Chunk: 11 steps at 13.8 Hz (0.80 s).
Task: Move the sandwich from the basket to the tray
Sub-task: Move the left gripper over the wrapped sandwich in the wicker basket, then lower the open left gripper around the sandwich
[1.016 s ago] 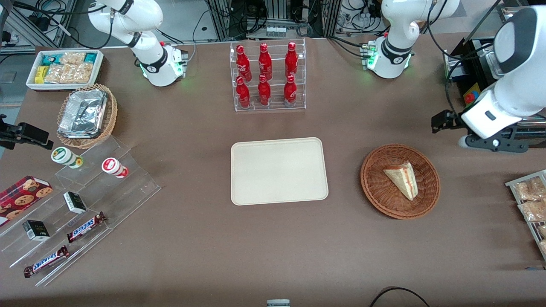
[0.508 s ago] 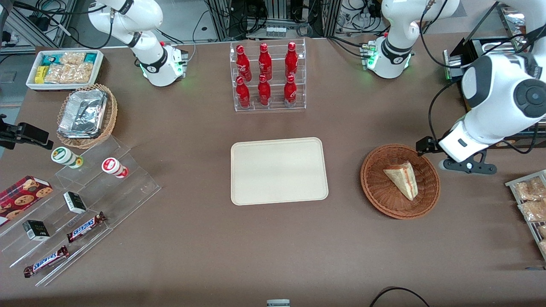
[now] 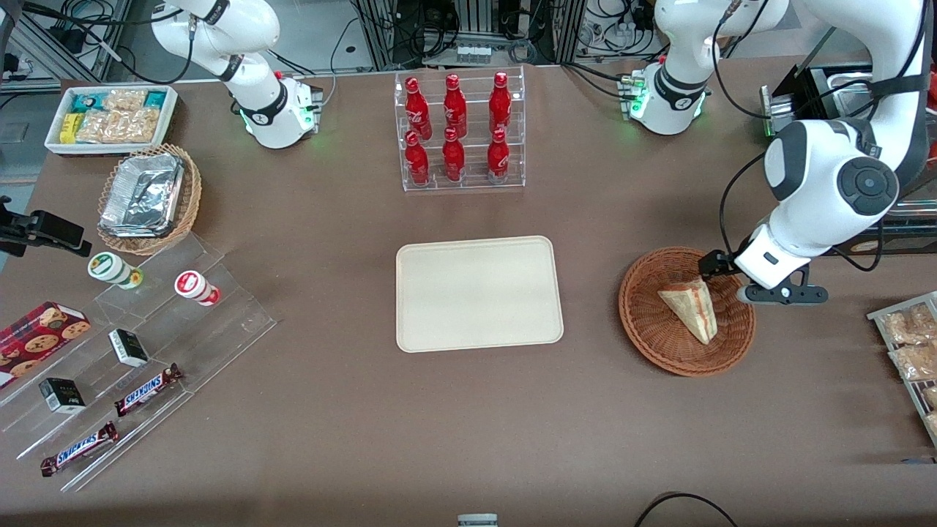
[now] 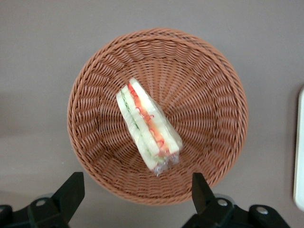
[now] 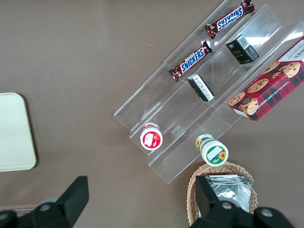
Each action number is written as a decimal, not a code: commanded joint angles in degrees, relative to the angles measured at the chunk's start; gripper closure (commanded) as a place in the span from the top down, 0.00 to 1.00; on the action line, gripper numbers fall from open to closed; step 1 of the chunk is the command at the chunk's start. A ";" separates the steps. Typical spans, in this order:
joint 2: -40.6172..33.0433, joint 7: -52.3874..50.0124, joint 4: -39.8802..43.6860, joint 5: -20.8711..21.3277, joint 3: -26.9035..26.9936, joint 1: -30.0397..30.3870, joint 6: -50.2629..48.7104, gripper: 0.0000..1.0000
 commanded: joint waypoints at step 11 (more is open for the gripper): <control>6.24 -39.45 -0.61 -4.47 -0.80 -0.08 7.09 1.00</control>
